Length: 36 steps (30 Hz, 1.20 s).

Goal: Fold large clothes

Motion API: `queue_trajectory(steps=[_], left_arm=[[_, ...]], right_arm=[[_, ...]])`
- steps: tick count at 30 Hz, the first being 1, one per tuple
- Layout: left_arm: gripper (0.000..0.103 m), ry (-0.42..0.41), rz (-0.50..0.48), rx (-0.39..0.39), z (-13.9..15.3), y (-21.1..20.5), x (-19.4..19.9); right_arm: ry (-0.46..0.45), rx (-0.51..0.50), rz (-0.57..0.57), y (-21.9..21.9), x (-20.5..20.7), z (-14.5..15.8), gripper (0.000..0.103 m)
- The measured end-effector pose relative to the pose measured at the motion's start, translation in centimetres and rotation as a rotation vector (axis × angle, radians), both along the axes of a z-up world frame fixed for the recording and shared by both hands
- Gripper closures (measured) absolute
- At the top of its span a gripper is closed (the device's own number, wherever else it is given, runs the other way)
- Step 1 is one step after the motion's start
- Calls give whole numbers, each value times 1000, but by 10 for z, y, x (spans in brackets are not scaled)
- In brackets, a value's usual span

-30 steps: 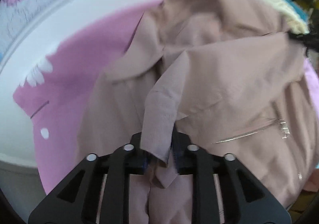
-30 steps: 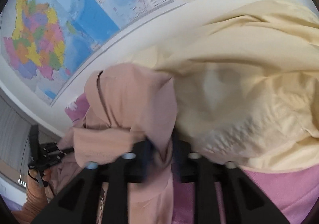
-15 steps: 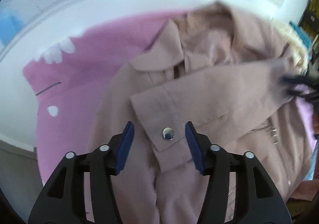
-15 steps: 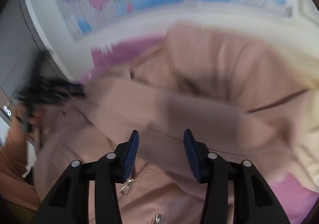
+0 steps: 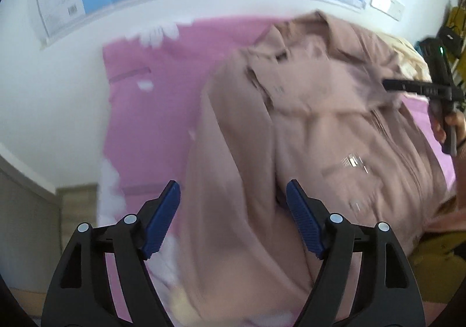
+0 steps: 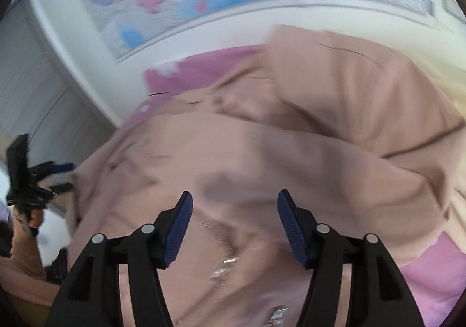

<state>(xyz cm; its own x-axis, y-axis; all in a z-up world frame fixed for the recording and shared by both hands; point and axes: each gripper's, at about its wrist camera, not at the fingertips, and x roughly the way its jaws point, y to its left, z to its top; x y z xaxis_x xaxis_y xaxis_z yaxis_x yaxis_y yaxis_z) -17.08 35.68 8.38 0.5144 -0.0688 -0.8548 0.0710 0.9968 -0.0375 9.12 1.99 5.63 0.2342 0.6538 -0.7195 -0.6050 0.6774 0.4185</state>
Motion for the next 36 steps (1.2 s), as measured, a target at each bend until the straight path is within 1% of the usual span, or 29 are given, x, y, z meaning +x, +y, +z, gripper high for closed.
queue_trajectory(steps=[1,3,5,6,7,8,9,10,11,13,15,17,18,20,21,22,23,24,25,26,27,28,29,30,31,32,33,34,36], left_arm=[[28,9,-5,1,-5,-4,-8],[27,41,-14,-22,-17,-9,-20],[27,69,2,-14,-29,-9,-24],[32,81,13,-15,-34,-8,-26],[49,96,34,-27,-39,-2,-25],[60,111,62,-43,-43,5,-24],[84,122,93,-61,-46,15,-23],[99,122,110,-81,-46,22,-23],[99,112,139,-108,-44,33,-24],[99,81,159,-126,-37,44,-26],[99,61,161,-157,-25,54,-30],[99,46,160,-148,-15,57,-29],[99,38,158,-144,-11,58,-30],[99,26,144,-152,-4,60,-26],[99,24,141,-154,-2,60,-24],[99,24,138,-155,0,59,-22],[99,25,137,-153,1,59,-20],[99,26,138,-155,2,59,-18],[99,25,138,-163,4,59,-17],[99,24,138,-171,5,60,-17],[99,18,140,-184,8,62,-16],[99,3,140,-200,14,64,-16],[99,-17,141,-219,22,67,-16],[98,-51,142,-250,34,70,-16],[96,-75,140,-269,42,72,-16],[95,-105,137,-289,53,73,-15],[92,-156,129,-300,69,73,-15],[85,-194,116,-310,81,71,-15],[82,-307,99,-311,109,64,-17]], right_arm=[[-3,21,47,10,-11,5,43],[-9,44,130,32,-28,9,43],[-17,65,222,57,-51,14,42],[-12,81,282,73,-63,16,42],[-13,90,343,90,-77,18,42],[-17,96,390,106,-88,20,42],[-20,102,448,122,-102,22,42],[-23,104,491,133,-112,23,42],[-24,110,557,151,-128,23,42],[-24,107,658,183,-152,21,42],[-28,91,722,208,-170,16,42],[-65,39,766,234,-192,5,40],[-60,27,782,242,-199,-2,40],[-59,-9,795,258,-211,-15,40],[-80,-33,786,268,-216,-21,40],[-92,-43,780,273,-220,-25,45],[-101,-40,780,276,-223,-26,53],[-119,-57,770,278,-226,-27,86],[-112,-64,771,277,-227,-27,94],[-77,-30,768,275,-222,-21,95],[-84,-10,767,272,-218,-14,96],[-97,19,764,263,-211,0,96],[-88,44,758,257,-202,9,97],[-59,100,739,244,-186,27,97],[-55,152,721,228,-172,45,97],[-66,194,696,220,-157,60,97],[-77,238,660,202,-141,79,98],[-93,274,619,183,-123,98,98],[-124,313,522,144,-91,127,98]])
